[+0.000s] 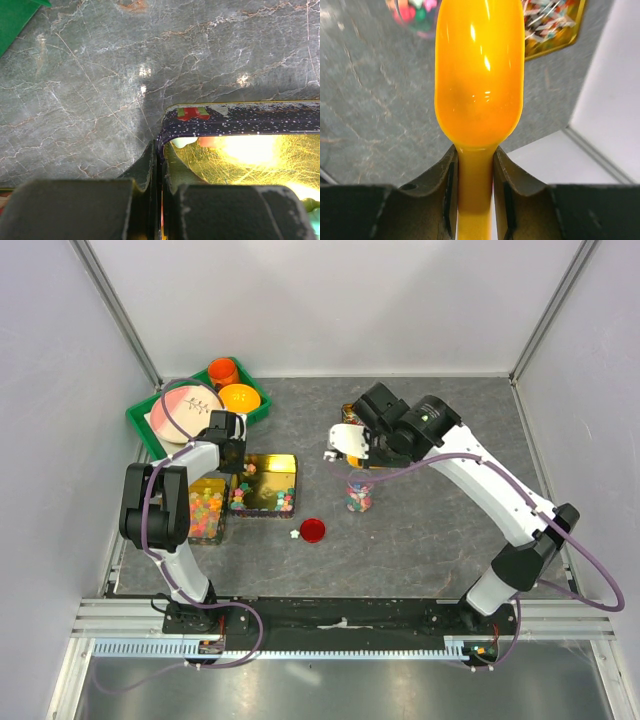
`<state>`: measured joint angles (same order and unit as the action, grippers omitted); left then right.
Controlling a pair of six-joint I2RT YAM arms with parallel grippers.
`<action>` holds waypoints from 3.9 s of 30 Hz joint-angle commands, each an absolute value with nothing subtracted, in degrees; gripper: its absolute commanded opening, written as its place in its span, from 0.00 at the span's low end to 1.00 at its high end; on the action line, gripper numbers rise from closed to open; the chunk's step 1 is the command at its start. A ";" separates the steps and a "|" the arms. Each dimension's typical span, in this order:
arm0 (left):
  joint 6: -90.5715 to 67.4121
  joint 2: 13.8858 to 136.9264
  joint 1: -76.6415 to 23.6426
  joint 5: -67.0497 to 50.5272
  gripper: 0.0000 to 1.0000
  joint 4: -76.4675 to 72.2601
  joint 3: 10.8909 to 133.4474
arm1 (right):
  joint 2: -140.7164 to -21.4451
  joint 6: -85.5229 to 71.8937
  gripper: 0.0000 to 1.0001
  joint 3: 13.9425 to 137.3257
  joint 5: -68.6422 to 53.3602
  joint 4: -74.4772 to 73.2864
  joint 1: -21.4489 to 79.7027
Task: Pack the candies
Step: Place the fake candies in the packing bottle, then scoop the fake candies from the storage box.
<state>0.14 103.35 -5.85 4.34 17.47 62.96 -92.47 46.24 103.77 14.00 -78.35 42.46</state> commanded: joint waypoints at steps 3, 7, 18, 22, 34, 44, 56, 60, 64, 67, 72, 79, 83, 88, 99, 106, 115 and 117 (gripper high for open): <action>-1.06 104.06 -5.45 2.29 0.02 12.92 64.34 | -97.45 43.07 0.00 113.99 15.98 -81.04 50.62; -0.97 102.49 -5.45 0.36 0.02 13.54 64.69 | -103.08 43.50 0.00 118.99 18.81 -77.96 53.96; 1.83 108.27 -4.31 -26.52 0.01 33.55 77.15 | -106.27 42.72 0.00 126.56 9.50 -75.67 54.32; 5.27 110.65 -4.13 -29.87 0.01 40.25 81.73 | -105.65 41.75 0.00 127.79 5.37 -76.37 54.23; 6.59 113.65 -4.31 -39.56 0.02 50.55 84.65 | -106.70 41.40 0.00 130.60 1.76 -78.22 54.40; 0.18 97.31 -6.15 -13.64 0.01 26.12 68.48 | -108.98 42.19 0.00 126.40 11.94 -77.17 55.19; -2.81 89.83 -11.16 -0.17 0.02 19.51 62.23 | -117.58 42.19 0.00 126.12 26.71 -72.95 60.38; -3.16 89.82 -11.25 2.19 0.02 18.64 61.61 | -121.98 43.24 0.00 127.88 31.02 -74.26 61.87; -3.16 89.65 -11.25 3.08 0.02 17.84 60.82 | -126.38 44.12 0.00 128.76 35.85 -76.37 63.63; -3.25 89.47 -11.25 3.51 0.02 17.40 60.65 | -130.59 44.64 0.00 131.39 37.61 -78.48 64.51; -3.25 89.47 -11.25 3.69 0.02 17.05 60.29 | -137.01 46.23 0.00 136.05 39.64 -80.95 66.09; -3.25 89.74 -11.25 3.78 0.01 16.70 60.03 | -140.54 48.07 0.00 138.78 37.80 -81.04 67.15; -3.25 89.82 -11.25 3.78 0.02 16.35 60.03 | -140.54 47.73 0.00 138.43 34.99 -80.60 67.24; -3.25 89.74 -11.25 3.87 0.02 16.26 60.03 | -140.54 45.88 0.00 136.76 31.47 -76.91 67.41; -3.16 89.47 -11.16 4.39 0.01 16.08 59.68 | -143.00 41.58 0.00 136.58 26.46 -67.16 68.73; -3.16 89.47 -11.16 4.48 0.02 16.00 59.50 | -144.14 38.24 0.00 136.14 23.03 -61.09 68.73; -2.99 89.12 -10.99 4.48 0.02 15.73 59.15 | -143.26 35.25 0.00 133.77 15.48 -55.38 67.94; -2.99 89.12 -10.81 4.40 0.01 15.56 59.06 | -142.12 34.55 0.00 131.07 13.98 -54.06 67.50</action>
